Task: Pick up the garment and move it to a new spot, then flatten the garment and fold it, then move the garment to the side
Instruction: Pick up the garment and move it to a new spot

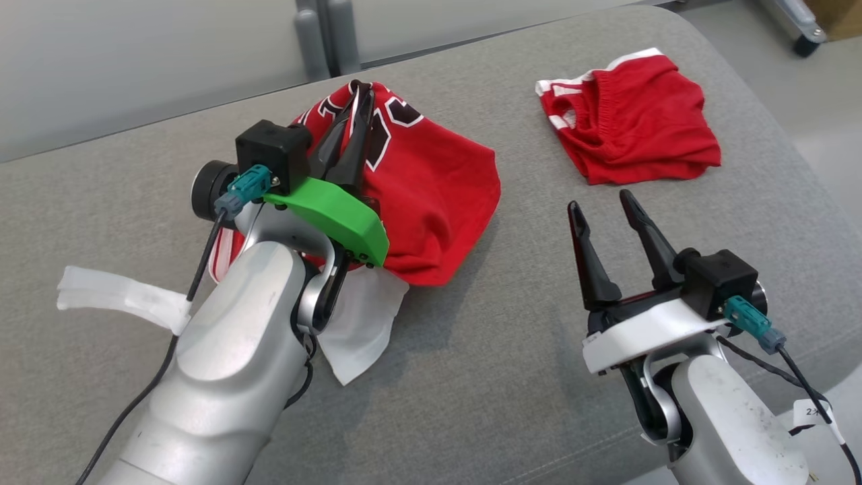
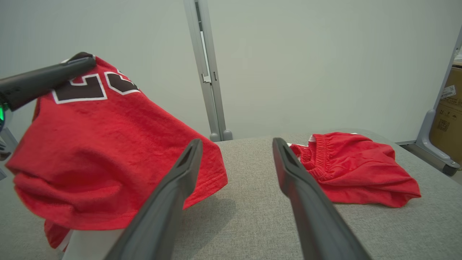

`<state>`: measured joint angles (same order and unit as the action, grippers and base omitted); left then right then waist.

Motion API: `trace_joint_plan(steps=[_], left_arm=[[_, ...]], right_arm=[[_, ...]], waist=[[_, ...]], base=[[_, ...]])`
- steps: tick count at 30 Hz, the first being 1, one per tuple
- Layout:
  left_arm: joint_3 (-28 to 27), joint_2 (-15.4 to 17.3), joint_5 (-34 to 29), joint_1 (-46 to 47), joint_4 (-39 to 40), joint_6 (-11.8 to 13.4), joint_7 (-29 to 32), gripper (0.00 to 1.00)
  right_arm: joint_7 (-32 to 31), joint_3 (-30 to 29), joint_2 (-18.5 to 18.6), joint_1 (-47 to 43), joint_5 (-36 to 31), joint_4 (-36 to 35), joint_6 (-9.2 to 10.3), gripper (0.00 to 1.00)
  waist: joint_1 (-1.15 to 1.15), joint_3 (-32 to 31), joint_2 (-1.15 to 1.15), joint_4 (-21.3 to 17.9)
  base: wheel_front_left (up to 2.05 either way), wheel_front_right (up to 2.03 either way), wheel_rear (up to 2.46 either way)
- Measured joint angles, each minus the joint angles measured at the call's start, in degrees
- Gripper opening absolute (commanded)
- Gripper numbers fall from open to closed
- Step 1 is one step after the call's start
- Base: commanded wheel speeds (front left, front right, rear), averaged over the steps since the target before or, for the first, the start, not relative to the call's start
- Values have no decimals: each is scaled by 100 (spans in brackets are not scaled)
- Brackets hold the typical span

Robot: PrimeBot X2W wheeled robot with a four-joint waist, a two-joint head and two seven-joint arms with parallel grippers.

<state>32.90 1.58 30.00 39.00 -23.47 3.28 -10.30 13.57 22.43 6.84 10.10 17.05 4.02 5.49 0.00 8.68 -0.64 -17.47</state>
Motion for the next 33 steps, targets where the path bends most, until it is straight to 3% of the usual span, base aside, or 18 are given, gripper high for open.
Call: trace_joint_plan(steps=[3, 4, 5, 6, 7, 12, 17, 26, 33], left_arm=[[89, 0, 58, 3, -224, 164, 79, 0], [110, 0, 67, 2, -297, 182, 108, 30], [110, 0, 67, 2, -297, 182, 108, 46], [137, 0, 105, 2, -353, 189, 118, 80], [183, 0, 146, 2, -388, 204, 118, 100], [460, 7, 475, 3, -433, 211, 109, 100], [739, 16, 723, 21, -406, 211, -11, 100], [1165, 34, 910, 89, -227, 203, -176, 100], [1235, 38, 913, -416, -238, 191, -245, 100]], right_arm=[[0, 100, -63, 14, 1, 14, -67, 100], [0, 116, -87, 24, 10, 20, -88, 100], [0, 116, -87, 24, 10, 20, -88, 100], [0, 123, -105, 31, 16, 22, -88, 100], [0, 123, -110, 36, 18, 26, -91, 100], [1, 54, -104, 47, 45, 113, -88, 100], [1, 40, -105, 57, 68, 220, -94, 100], [1, 254, 81, 40, 48, 432, -332, 100], [1, 245, 158, -122, 57, 591, -345, 100]], waist=[[0, 23, 0, -249], [0, 35, 0, -332], [0, 35, 0, -332], [0, 49, 0, -410], [0, 65, 0, -487], [0, 192, 0, -757], [0, 304, 0, -789], [0, 230, 0, -414], [0, 110, 0, 57]], base=[[0, 0, 0], [0, 0, 0], [0, 0, 0], [0, 0, 0], [0, 0, 0], [0, 0, 0], [0, 0, 0], [0, 0, 0], [0, 0, 0]])
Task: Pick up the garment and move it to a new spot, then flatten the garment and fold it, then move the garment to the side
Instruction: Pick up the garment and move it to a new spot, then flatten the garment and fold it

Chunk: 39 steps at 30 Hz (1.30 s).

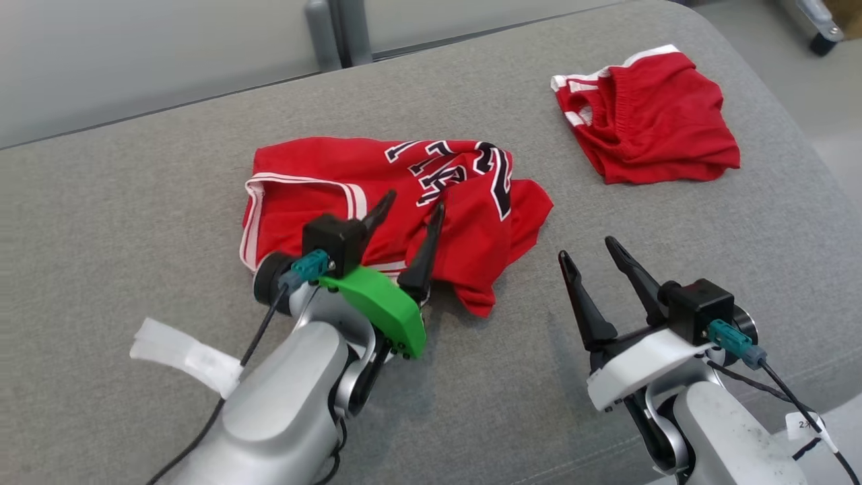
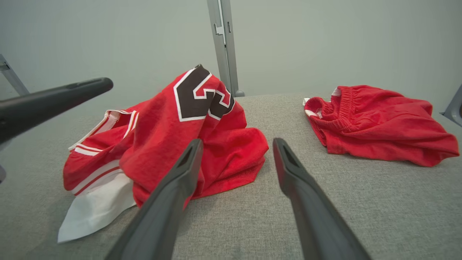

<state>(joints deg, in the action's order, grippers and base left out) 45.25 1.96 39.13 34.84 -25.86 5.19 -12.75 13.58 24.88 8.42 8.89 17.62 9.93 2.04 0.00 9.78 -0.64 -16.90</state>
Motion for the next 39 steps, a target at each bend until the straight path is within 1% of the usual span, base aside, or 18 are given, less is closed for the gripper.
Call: trace_joint_plan(steps=[4, 6, 10, 16, 20, 24, 31, 37, 38, 39], left_arm=[[29, 11, 141, -487, -34, 1, -43, 100], [19, 23, 245, -695, -31, 3, -48, 100], [-46, 41, 303, -1074, -33, 19, -49, 100], [-44, 59, 470, -1638, -132, 36, -49, 100], [-16, 71, 573, -1770, -182, 36, -40, 100], [7, 85, 616, -1874, -356, 36, 27, 100], [-88, 94, 644, -1900, -632, 64, 63, 100], [-77, 91, 644, -1888, -720, 65, 69, 99], [-78, 91, 644, -1879, -728, 65, 69, 78], [-79, 90, 644, -1865, -742, 65, 69, 49]], right_arm=[[-1, -83, 30, -172, 13, 75, 16, 100], [-1, -111, 33, -230, 22, 81, 57, 100], [-1, -102, 34, -254, 46, 86, 57, 100], [-12, -62, 38, -254, 47, 76, 57, 100], [-54, -46, 38, -253, 46, 53, 57, 100], [-60, -43, 43, -251, 45, 2, 57, 100], [-78, -59, 64, -238, 45, -58, 58, 100], [-77, -119, 75, -235, 45, -79, 69, 100], [-77, -132, 78, -235, 45, -80, 97, 100], [-77, -141, 80, -235, 45, -80, 107, 100]], waist=[[0, -97, 0, 295], [0, -153, 0, 440], [0, -274, 0, 689], [0, -455, 0, 862], [0, -464, 0, 817], [0, -412, 0, 693], [0, -302, 0, 506], [0, -191, 0, 393], [0, -180, 0, 384], [0, -172, 0, 379]], base=[[0, 0, 0], [0, 0, 0], [0, 0, 0], [0, 0, 0], [0, 0, 0], [0, 0, 0], [0, 0, 0], [0, 0, 0], [0, 0, 0], [0, 0, 0]])
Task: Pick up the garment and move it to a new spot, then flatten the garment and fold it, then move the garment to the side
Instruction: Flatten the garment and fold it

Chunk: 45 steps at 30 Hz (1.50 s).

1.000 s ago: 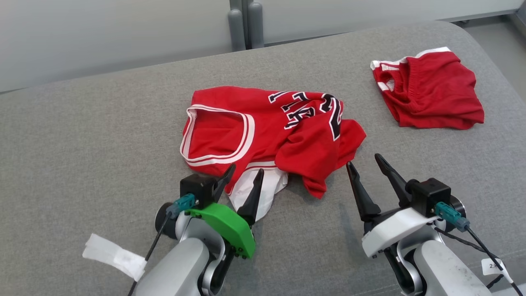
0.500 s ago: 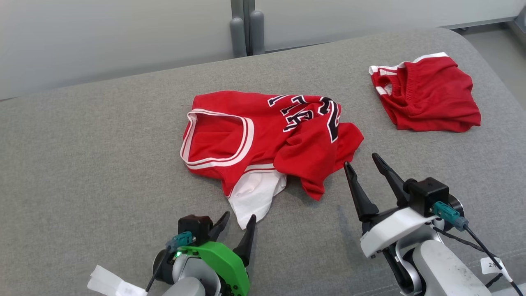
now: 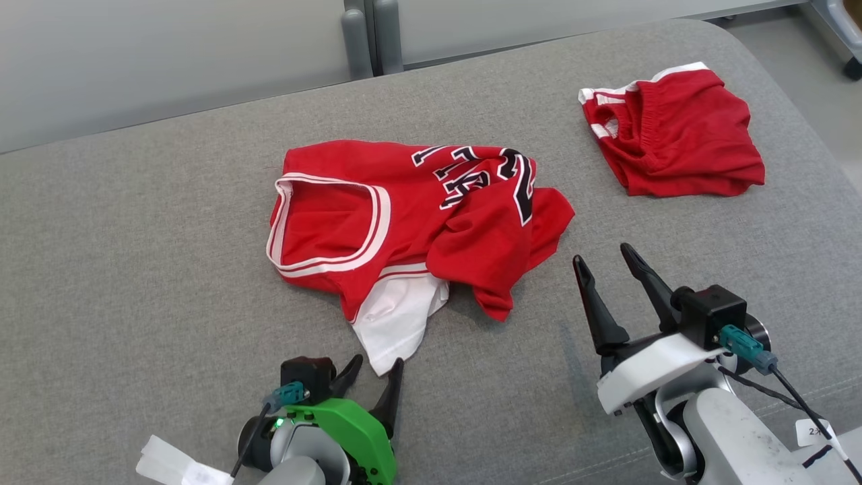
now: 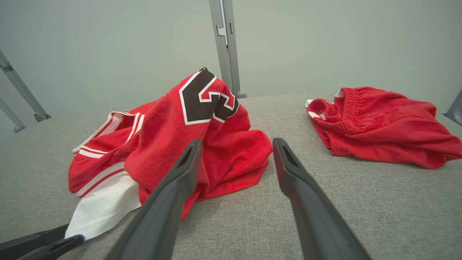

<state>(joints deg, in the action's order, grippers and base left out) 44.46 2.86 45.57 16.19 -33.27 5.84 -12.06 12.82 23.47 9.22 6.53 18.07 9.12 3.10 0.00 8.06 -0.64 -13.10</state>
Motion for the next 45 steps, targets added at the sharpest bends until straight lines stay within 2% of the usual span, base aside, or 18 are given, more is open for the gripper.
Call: trace_joint_plan(steps=[1, 3, 8, 15, 21, 24, 30, 38, 45], left_arm=[[-3, -1, 0, 18, -14, 0, -1, 42], [-11, -3, 1, 52, -33, 0, -3, 0], [-37, -10, 1, 160, -74, -9, -69, 0], [-501, -15, -16, 577, 593, -36, -220, 0], [-770, -18, -140, 817, 1233, -81, -235, 0], [-965, -20, -399, 949, 1771, -81, -235, 0], [-1043, -26, -754, 1202, 2576, -137, -236, 0], [-738, -27, -1176, 1934, 3044, -263, -236, 0], [-945, 245, -1573, 2889, 3223, -224, -9, 0]], right_arm=[[0, -3, 1, 0, 0, -1, 0, 100], [0, -3, 1, 0, 0, -2, 0, 100], [0, -49, 5, -7, 19, 89, 1, 100], [-7, -48, 9, -69, 107, 258, -2, 100], [-53, 158, 4, -125, 124, 353, -135, 100], [-93, 292, -24, -126, 124, 364, -225, 100], [-263, 637, -41, -128, 123, 477, -498, 100], [-454, 870, -105, -129, 123, 687, -664, 100], [-445, 661, -129, -115, 124, 698, -602, 100]], waist=[[0, 6, 0, -2], [0, 13, 0, 0], [0, -8, 0, 131], [0, -118, 0, 411], [0, -235, 0, 597], [0, -309, 0, 704], [0, -448, 0, 860], [0, -533, 0, 833], [0, -562, 0, 613]], base=[[0, 0, 0], [0, 0, 0], [0, 0, 0], [0, 0, 0], [0, 0, 0], [0, 0, 0], [0, 0, 0], [0, 0, 0], [0, 0, 0]])
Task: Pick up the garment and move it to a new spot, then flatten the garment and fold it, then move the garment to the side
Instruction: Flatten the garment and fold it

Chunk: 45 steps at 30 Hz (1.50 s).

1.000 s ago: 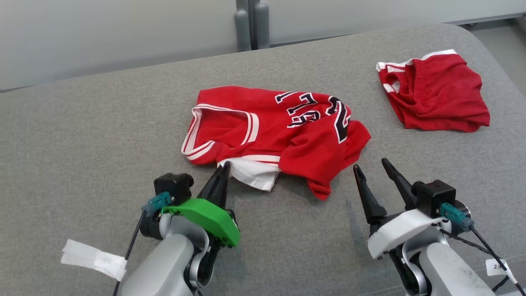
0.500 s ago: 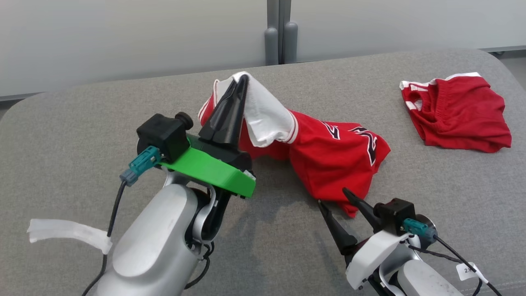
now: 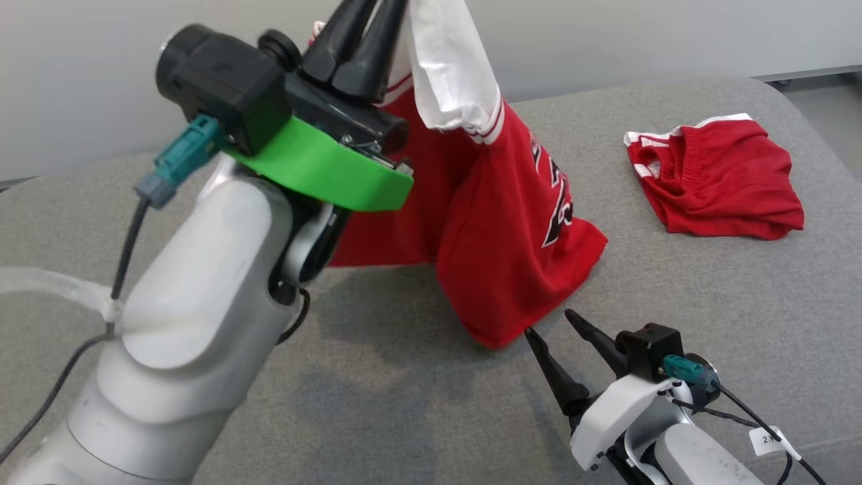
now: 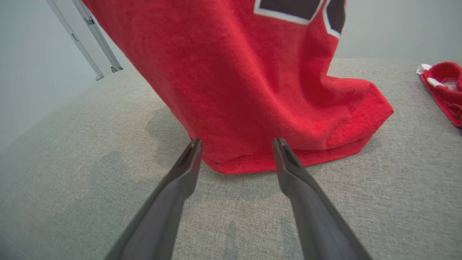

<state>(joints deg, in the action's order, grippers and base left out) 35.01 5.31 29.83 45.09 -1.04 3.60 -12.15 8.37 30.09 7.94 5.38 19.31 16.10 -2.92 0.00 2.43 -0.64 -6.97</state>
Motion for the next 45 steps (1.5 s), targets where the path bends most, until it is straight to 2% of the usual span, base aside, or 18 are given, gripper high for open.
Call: trace_joint_plan(steps=[4, 10, 15, 22, 28, 35, 45], left_arm=[[-330, 182, 67, 196, -168, 103, 356, 0], [-890, 833, 253, -30, -1039, 205, 816, 0], [-1287, 1172, 412, -455, -1596, 256, 926, 0], [-1711, 1368, 492, -719, -2089, 300, 948, 0], [-1779, 1292, 533, -750, -2247, 305, 846, 0], [-1785, 1162, 578, -755, -2450, 305, 710, 0], [-1770, 1016, 578, -755, -2598, 304, 527, 0]], right_arm=[[19, -199, 94, 1, 12, -1, 94, 100], [76, -364, 180, -1, 52, -3, 202, 100], [75, -174, 166, 1, 51, -2, 90, 100], [65, 214, 89, 16, 21, 59, -105, 100], [34, 550, -123, 254, 21, 309, -258, 100], [-121, 642, -215, 374, 59, 767, -274, 100], [-30, 594, -318, 732, 250, 1116, -326, 100]], waist=[[0, 30, 0, -134], [0, 193, 0, -219], [0, 354, 0, -221], [0, 563, 0, -157], [0, 718, 0, -51], [0, 822, 0, 153], [0, 907, 0, 381]], base=[[0, 0, 0], [0, 0, 0], [0, 0, 0], [0, 0, 0], [0, 0, 0], [0, 0, 0], [0, 0, 0]])
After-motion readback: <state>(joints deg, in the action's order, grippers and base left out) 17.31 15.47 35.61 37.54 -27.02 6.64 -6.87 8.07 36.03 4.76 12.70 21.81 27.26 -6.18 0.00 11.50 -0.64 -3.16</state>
